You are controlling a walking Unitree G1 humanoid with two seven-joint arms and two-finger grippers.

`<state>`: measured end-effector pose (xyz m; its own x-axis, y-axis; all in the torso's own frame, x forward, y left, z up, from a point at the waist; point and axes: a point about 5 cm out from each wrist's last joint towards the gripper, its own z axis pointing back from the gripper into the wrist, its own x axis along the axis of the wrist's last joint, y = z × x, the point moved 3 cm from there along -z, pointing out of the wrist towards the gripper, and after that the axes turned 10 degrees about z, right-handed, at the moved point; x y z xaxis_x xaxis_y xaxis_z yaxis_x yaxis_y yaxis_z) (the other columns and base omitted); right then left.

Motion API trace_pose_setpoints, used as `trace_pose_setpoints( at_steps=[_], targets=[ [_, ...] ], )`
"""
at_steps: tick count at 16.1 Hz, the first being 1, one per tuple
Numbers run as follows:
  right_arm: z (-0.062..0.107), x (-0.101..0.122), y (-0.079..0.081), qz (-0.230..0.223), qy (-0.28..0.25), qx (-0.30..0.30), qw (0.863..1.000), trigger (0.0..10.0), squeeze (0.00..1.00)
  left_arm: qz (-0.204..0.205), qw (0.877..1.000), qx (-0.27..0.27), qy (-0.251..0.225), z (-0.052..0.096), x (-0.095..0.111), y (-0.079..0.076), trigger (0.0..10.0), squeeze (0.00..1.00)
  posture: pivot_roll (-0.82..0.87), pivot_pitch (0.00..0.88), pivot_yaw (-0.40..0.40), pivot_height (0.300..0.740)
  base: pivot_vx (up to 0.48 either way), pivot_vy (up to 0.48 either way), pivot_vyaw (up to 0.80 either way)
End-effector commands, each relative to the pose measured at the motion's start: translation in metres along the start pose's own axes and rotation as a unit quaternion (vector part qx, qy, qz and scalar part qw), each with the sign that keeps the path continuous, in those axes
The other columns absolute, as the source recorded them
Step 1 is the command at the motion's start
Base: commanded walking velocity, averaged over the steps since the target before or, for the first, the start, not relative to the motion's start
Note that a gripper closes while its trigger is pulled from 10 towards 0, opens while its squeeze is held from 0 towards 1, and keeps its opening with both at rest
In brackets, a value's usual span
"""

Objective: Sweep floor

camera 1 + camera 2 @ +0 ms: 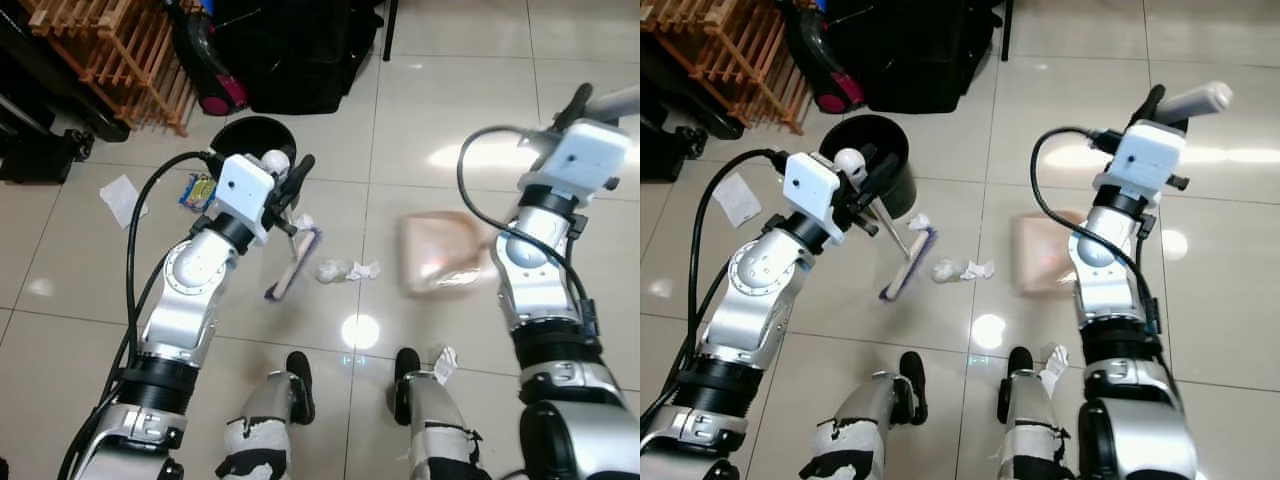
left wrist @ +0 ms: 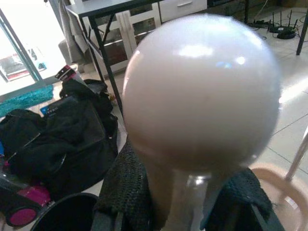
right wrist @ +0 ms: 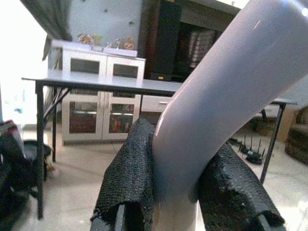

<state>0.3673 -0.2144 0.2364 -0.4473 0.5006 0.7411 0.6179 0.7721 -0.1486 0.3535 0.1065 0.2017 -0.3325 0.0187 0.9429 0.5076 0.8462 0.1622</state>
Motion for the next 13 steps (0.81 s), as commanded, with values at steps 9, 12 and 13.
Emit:
trace_pose_setpoints(
  at_steps=[9,12,13],
  targets=[
    [0.043,-0.005,0.035,0.048,0.007,0.026,0.999,10.0,0.00,0.010,1.000,-0.001,-0.005,-0.008,0.002,-0.006,10.0,0.00,0.13,0.493,0.152,0.740,0.000,0.000,0.00],
    [0.053,-0.005,0.041,0.047,0.038,-0.006,0.998,10.0,0.00,0.016,1.000,0.000,-0.006,-0.011,0.000,-0.007,10.0,0.00,0.13,0.483,0.159,0.740,0.000,0.000,0.00],
    [0.057,-0.005,0.043,0.037,0.052,-0.015,0.998,10.0,0.00,0.020,1.000,0.004,-0.005,-0.012,-0.001,-0.006,10.0,0.00,0.13,0.482,0.158,0.740,0.000,0.000,0.00]
  ],
)
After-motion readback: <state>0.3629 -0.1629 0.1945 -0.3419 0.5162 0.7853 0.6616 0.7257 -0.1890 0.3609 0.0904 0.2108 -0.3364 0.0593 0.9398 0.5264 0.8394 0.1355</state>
